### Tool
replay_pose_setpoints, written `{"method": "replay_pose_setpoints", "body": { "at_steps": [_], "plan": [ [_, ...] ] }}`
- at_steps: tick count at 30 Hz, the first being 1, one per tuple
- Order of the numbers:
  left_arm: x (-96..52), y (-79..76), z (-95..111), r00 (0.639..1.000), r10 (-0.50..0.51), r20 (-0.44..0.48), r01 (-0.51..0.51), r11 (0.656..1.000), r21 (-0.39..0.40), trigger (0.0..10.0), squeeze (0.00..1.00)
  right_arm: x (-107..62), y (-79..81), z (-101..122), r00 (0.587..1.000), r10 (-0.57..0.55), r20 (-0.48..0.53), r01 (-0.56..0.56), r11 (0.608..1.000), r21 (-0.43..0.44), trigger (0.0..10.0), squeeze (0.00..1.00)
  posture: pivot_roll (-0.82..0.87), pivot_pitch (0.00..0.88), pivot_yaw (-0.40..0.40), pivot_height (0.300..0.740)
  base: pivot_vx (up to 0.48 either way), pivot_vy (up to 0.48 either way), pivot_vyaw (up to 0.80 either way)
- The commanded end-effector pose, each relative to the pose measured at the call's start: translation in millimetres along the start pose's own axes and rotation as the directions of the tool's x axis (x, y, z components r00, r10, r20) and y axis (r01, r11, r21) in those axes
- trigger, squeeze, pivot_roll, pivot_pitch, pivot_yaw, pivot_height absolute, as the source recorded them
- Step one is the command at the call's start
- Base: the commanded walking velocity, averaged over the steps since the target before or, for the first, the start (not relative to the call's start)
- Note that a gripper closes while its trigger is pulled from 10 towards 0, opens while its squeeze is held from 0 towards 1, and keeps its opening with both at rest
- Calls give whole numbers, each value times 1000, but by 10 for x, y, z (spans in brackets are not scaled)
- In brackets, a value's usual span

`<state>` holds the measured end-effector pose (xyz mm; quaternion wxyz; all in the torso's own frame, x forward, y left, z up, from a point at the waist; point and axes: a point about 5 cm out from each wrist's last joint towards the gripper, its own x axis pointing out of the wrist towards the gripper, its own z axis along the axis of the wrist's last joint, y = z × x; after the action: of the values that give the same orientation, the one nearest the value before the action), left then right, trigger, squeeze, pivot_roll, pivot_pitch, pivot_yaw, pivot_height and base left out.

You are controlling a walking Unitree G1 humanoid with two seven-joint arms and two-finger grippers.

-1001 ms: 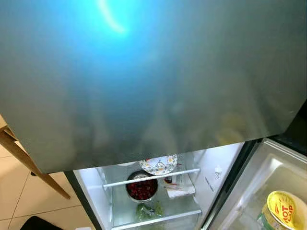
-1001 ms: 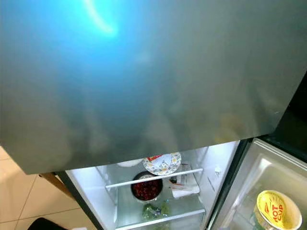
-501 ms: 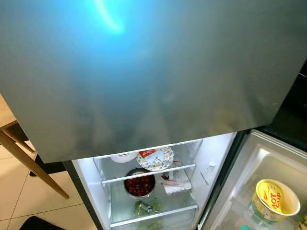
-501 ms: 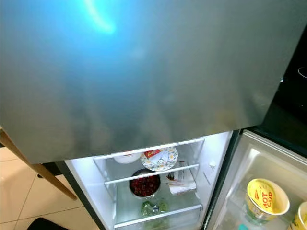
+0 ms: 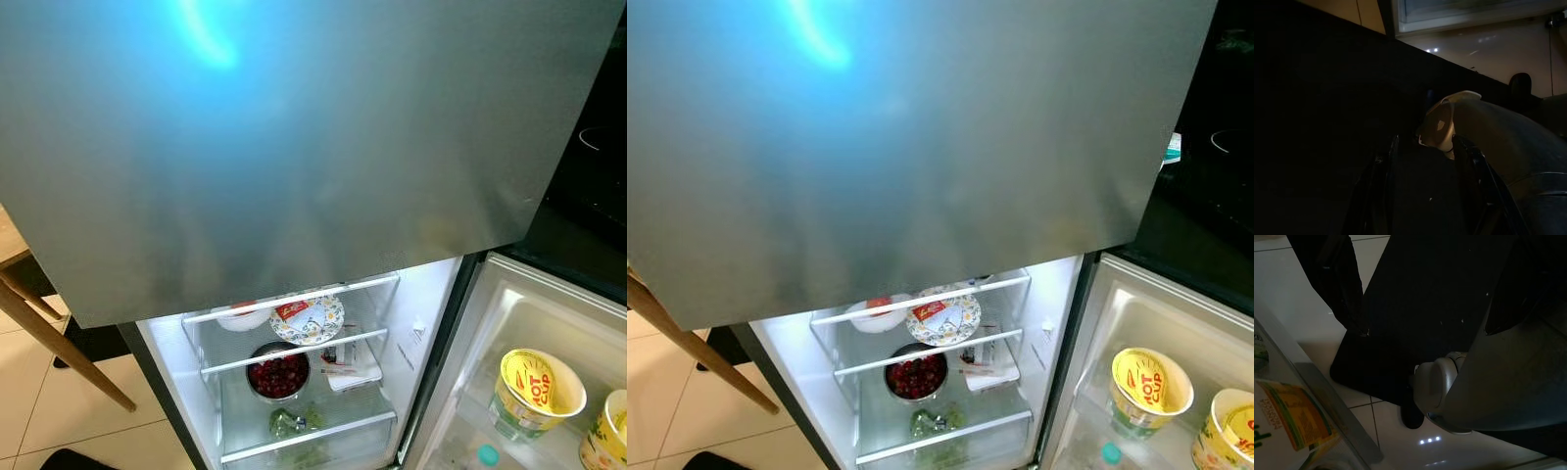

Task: Restocking fridge

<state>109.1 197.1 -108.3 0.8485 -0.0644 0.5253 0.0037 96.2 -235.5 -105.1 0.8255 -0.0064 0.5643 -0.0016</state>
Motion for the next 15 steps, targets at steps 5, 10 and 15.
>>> {"method": "replay_pose_setpoints", "body": {
  "at_steps": [5,10,15],
  "plan": [
    [-2,-13,-44,1000,2,-19,-2,1000,-4,10000,0,8,48,-17,1000,18,-10,-18,1000,-9,10000,0,-40,8,-3,740,-340,0,0],
    [-3,0,-30,1000,5,-16,-5,1000,-1,10000,0,7,45,-21,1000,18,-12,-19,1000,-14,10000,0,-39,6,-2,740,-356,0,0],
    [-3,4,-29,1000,5,-17,-5,1000,1,10000,0,5,34,-14,1000,19,-12,-19,1000,-21,10000,0,-43,6,-4,740,-376,0,0]
  ]
}}
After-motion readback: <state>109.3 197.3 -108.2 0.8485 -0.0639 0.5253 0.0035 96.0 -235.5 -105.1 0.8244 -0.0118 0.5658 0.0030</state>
